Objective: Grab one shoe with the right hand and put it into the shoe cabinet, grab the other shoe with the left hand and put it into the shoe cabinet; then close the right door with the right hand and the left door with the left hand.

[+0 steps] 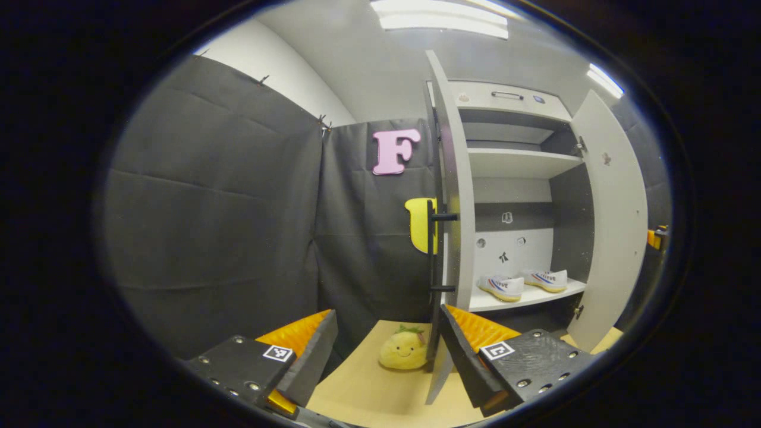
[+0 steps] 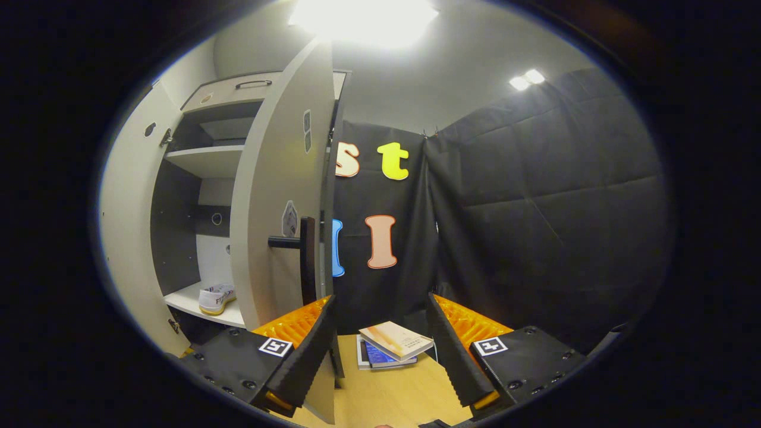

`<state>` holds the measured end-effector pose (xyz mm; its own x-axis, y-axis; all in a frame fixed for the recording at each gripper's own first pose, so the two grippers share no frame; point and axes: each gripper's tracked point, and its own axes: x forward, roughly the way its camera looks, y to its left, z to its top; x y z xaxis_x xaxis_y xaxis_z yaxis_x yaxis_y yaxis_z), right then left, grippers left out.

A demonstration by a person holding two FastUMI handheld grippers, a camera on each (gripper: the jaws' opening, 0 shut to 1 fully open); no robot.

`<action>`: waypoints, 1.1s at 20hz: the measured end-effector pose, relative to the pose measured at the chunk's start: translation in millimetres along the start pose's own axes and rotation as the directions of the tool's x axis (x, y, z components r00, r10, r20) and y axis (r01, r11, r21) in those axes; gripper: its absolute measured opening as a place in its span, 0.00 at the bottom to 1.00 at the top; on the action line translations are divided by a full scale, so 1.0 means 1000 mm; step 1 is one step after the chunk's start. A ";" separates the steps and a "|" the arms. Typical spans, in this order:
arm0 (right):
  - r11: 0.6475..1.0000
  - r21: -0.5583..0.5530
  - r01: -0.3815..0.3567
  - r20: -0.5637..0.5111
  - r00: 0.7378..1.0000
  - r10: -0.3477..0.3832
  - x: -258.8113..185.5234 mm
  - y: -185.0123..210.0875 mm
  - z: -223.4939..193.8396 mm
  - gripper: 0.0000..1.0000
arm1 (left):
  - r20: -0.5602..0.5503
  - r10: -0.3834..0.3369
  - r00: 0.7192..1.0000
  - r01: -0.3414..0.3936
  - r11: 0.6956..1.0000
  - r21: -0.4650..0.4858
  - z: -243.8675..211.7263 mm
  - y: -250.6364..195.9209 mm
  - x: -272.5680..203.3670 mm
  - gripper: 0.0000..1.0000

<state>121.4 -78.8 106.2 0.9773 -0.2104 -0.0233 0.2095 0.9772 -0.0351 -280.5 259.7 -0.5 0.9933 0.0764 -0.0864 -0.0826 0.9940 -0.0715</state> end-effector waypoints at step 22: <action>0.972 -0.014 -0.235 0.014 0.972 0.235 0.001 0.133 -0.008 0.98 | -0.039 0.083 0.996 -0.084 0.996 -0.013 -0.022 0.082 0.000 1.00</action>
<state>150.3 50.4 93.9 0.9995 0.0258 -0.0166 -0.0265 0.9987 -0.0426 -289.4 339.2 -28.2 0.9791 0.1557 -0.1312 -0.1666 0.9830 -0.0766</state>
